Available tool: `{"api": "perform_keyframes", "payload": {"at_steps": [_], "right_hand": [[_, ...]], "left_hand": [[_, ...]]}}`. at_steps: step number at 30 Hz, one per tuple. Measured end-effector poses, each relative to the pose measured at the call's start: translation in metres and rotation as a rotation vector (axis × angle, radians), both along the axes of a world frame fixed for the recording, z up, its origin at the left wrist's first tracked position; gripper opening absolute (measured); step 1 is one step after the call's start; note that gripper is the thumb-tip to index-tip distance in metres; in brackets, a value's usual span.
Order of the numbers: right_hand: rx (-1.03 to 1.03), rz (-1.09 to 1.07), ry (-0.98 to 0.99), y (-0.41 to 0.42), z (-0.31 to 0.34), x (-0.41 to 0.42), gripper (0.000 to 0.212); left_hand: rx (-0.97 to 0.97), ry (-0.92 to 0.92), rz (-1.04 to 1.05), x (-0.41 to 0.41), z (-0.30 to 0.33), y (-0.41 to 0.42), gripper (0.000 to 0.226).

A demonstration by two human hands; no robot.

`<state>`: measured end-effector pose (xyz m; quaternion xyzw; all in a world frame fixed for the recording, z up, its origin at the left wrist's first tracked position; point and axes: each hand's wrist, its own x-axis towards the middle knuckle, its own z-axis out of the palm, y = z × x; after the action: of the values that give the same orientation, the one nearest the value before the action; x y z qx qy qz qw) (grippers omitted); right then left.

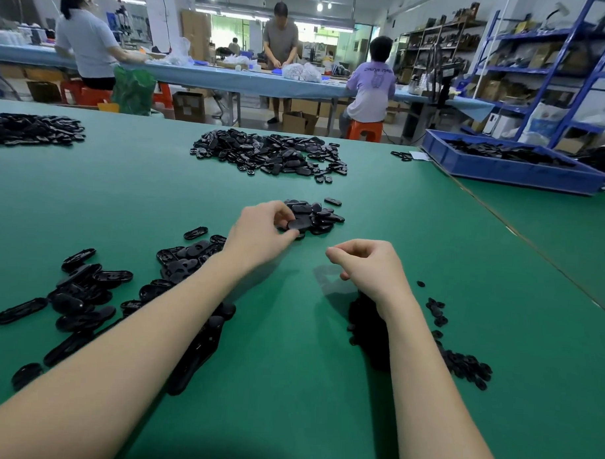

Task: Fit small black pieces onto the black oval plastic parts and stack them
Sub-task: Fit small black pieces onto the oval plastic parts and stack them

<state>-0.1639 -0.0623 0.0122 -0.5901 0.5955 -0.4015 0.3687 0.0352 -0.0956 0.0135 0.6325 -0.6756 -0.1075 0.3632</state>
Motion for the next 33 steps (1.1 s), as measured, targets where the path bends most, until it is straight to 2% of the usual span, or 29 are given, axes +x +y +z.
{"api": "perform_keyframes", "payload": {"at_steps": [5,12,19,26,33], "right_hand": [[0.019,-0.009,0.02,-0.001,-0.005,0.0,0.014],[0.016,0.003,-0.022,-0.002,-0.003,-0.003,0.014],[0.024,0.049,-0.04,-0.002,-0.002,-0.001,0.012],[0.064,0.106,-0.074,0.001,0.0,0.003,0.009],[0.068,0.168,0.013,0.006,0.006,0.02,0.006]], "left_hand": [[0.01,-0.121,0.105,-0.017,0.022,-0.049,0.017],[0.099,-0.236,0.183,-0.029,0.019,-0.088,0.022],[0.118,-0.114,0.2,-0.025,0.016,-0.085,0.037],[0.039,0.257,0.111,-0.005,0.003,-0.035,0.012],[0.128,0.347,-0.056,0.02,-0.002,0.022,0.008]]}}
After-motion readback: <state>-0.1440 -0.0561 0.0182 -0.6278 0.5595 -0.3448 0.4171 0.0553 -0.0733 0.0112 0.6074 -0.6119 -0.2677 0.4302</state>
